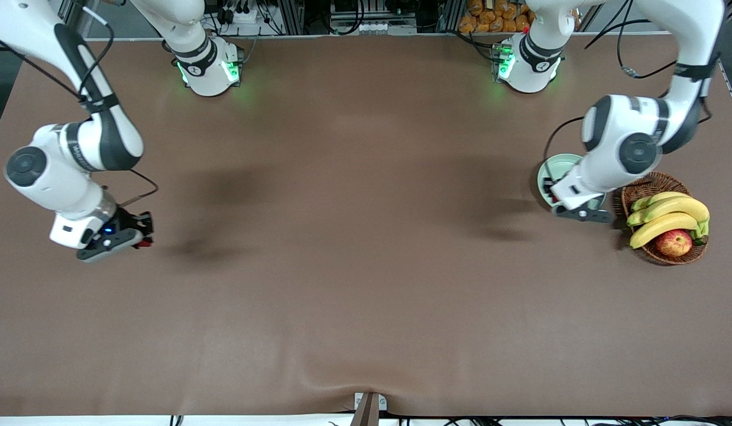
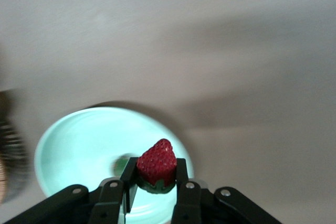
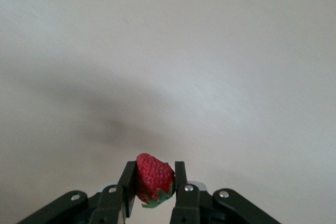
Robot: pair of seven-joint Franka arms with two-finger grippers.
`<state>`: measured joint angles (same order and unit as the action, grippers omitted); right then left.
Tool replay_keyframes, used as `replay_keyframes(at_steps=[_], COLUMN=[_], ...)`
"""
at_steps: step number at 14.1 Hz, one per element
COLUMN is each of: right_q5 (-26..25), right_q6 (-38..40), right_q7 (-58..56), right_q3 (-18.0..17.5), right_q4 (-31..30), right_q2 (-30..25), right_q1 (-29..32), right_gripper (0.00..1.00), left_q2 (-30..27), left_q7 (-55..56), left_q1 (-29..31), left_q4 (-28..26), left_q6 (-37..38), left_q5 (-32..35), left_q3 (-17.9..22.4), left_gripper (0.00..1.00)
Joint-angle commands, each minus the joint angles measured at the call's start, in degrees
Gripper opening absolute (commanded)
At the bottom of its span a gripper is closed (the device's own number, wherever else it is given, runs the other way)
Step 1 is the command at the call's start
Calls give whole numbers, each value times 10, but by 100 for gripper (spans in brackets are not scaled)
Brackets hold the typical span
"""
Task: Collect all strawberries into plate
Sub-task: 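Place the second strawberry on the plate with the left gripper, then release the third strawberry mid-table with the right gripper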
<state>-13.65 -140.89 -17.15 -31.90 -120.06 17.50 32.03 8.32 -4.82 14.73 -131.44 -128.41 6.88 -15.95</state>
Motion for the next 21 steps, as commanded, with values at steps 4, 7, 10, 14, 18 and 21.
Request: replay_keyframes(at_steps=[4,7,10,14,18,21], right_q5=[9,9,8,0,0,1], right_q6=[17,45,65,61,57,40], right_q7=[269,420,558,681,735,786], right_q3=[-19,-20,-19,-15,37,99], right_q4=[32,66,123,192,270,315], right_q2=[6,22,73,146,208,250], right_q1=[-141,-219,-293,-376,-475,-563], right_gripper=[0,0,0,0,0,0], left_q2=[42,94,99,87,51,42], left_q7=[-99,-121,-131,-132,-129,-118], left_q1=[101,122,125,128,124,125], left_q4=[-14,-9,-6,-4,35,80], left_q6=[-46,-100,-103,-96,-9,67], left_q5=[7,14,14,14,9,0], left_q3=[-8,-7,-4,-6,-10,-36], left_gripper=[18,22,50,100,100,100])
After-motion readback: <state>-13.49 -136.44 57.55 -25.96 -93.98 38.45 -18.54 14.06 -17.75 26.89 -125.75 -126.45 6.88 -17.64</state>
